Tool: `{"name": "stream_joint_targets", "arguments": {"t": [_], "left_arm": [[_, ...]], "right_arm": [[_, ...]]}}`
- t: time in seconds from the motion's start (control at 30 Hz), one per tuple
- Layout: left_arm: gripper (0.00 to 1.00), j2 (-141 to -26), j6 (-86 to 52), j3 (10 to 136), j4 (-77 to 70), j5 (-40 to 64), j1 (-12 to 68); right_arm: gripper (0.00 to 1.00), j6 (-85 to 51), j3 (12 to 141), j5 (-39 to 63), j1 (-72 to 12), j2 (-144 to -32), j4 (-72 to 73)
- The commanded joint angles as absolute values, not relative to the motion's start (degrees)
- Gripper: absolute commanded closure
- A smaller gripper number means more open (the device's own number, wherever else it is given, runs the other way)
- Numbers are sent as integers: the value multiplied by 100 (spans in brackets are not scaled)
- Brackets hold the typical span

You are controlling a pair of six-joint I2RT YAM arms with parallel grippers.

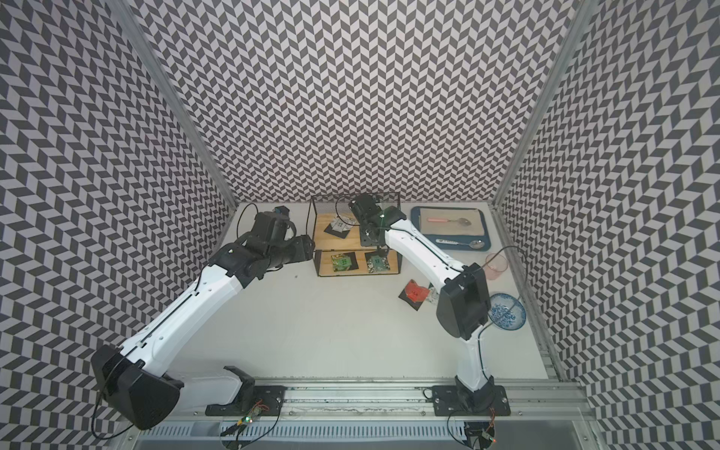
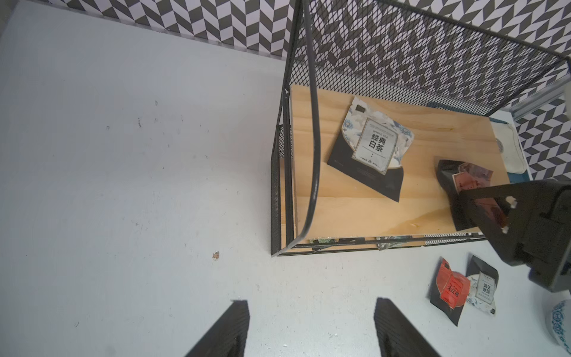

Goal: Remove the tea bags from the shelf
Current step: Pick up the tea bag from the shelf.

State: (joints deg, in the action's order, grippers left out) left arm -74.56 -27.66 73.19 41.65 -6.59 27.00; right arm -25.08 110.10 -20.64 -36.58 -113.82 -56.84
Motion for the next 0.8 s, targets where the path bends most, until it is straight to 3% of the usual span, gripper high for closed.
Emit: {"name": "stream_joint_targets", "arguments": {"t": [0.0, 0.2, 0.77], "left_arm": [[31, -7391, -2670, 7387, 4104, -694, 2734], [31, -7348, -2681, 7354, 4104, -736, 2734], [31, -7052, -2780, 7259, 4118, -800, 2736]], "right_arm": [[65, -2506, 11028, -2133, -3656, -11507, -5775], [77, -2480, 11051, -2238, -3708, -11279, -5609], [80, -2560, 10978, -2356, -3728, -10143, -5304]]}}
